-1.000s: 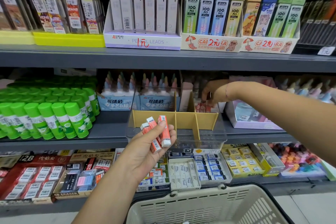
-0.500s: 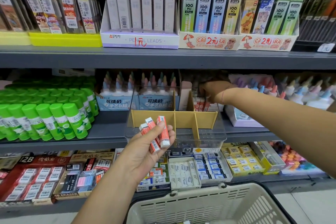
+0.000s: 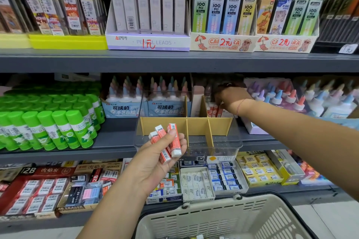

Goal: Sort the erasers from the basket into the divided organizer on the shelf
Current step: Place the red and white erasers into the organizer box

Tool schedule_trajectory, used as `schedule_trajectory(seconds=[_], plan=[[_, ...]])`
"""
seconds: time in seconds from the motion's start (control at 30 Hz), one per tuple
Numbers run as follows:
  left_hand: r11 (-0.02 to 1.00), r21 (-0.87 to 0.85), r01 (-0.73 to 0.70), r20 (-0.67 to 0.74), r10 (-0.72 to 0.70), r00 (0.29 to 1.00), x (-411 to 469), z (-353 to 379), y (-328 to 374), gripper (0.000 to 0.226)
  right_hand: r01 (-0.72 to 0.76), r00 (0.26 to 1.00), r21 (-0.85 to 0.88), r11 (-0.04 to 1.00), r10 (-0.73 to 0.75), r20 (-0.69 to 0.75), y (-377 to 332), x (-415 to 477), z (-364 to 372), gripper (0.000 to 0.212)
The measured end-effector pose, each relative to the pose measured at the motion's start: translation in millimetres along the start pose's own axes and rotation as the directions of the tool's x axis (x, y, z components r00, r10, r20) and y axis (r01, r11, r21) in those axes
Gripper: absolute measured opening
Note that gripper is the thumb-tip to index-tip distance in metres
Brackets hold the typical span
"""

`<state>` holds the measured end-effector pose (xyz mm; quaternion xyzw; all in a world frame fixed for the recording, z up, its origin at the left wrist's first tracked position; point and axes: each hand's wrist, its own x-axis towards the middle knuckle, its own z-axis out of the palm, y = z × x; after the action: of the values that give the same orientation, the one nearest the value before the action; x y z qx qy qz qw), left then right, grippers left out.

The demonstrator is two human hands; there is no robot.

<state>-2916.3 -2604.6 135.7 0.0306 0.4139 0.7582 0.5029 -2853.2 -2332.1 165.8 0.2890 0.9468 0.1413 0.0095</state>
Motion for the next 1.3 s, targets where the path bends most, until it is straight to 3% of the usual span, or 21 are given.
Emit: schedule_trajectory(seconds=[0.23, 0.33, 0.4, 0.47, 0.5, 0.67, 0.8, 0.97, 1.07, 1.13, 1.17, 1.2, 1.27, 1.3], plan=[[0.998, -0.05, 0.037, 0.016, -0.036, 0.999, 0, -2, 0, 0.037, -0.056, 0.997, 0.014, 0.998, 0.057, -0.05, 3, -2, 1, 0.017], [0.996, -0.072, 0.052, 0.033, -0.05, 0.998, 0, -3, 1, 0.039, -0.028, 0.976, 0.228, 0.973, 0.076, -0.203, -7, -19, -12, 0.014], [0.997, -0.066, 0.044, 0.036, -0.042, 0.998, 1, -2, 0, 0.039, 0.112, 0.963, 0.582, 0.806, 0.056, -0.263, -29, -41, -27, 0.013], [0.998, -0.056, 0.032, 0.026, -0.031, 0.999, 2, 0, -2, 0.036, 0.172, 0.985, 0.842, 0.511, -0.081, -0.152, -54, -62, -42, 0.012], [0.998, -0.054, 0.023, 0.02, -0.022, 1.0, 2, 1, -3, 0.033, 0.132, 0.985, 0.899, 0.417, -0.153, -0.074, -65, -71, -46, 0.015], [0.999, -0.033, -0.028, 0.016, 0.029, 0.999, 3, 2, -5, 0.029, -0.199, 0.965, 0.978, 0.055, -0.161, 0.205, -106, -108, -34, 0.031], [0.997, 0.005, -0.073, 0.004, 0.073, 0.997, 4, 1, -11, 0.023, -0.226, 0.974, 0.957, -0.183, -0.034, 0.223, -128, -120, -22, 0.028], [0.998, -0.033, -0.057, 0.013, 0.057, 0.998, 3, 2, -11, 0.027, -0.194, 0.975, 0.941, -0.277, 0.054, 0.217, -124, -128, -23, 0.028], [0.994, -0.099, -0.046, -0.006, 0.046, 0.999, 0, 1, -6, 0.022, -0.117, 0.974, 0.963, -0.244, 0.163, 0.159, -90, -119, -37, 0.017], [0.993, -0.11, -0.045, -0.003, 0.044, 0.999, -1, 0, -3, 0.022, -0.018, 0.958, 0.995, -0.096, 0.285, 0.044, -54, -105, -47, 0.017], [0.992, -0.116, -0.046, -0.004, 0.046, 0.999, -1, -1, -3, 0.025, 0.003, 0.944, 0.998, 0.068, 0.33, -0.026, -37, -96, -52, 0.02], [0.992, -0.12, -0.047, -0.008, 0.046, 0.999, -2, -2, -2, 0.027, -0.015, 0.935, 0.952, 0.306, 0.343, -0.096, -20, -86, -55, 0.023], [0.992, -0.114, -0.047, -0.017, 0.045, 0.999, -2, -2, -1, 0.031, -0.107, 0.948, 0.636, 0.764, 0.272, -0.167, 6, -64, -54, 0.024], [0.993, -0.108, -0.045, -0.019, 0.043, 0.999, -1, -1, -2, 0.032, -0.116, 0.963, 0.467, 0.877, 0.213, -0.162, 12, -53, -50, 0.026]])
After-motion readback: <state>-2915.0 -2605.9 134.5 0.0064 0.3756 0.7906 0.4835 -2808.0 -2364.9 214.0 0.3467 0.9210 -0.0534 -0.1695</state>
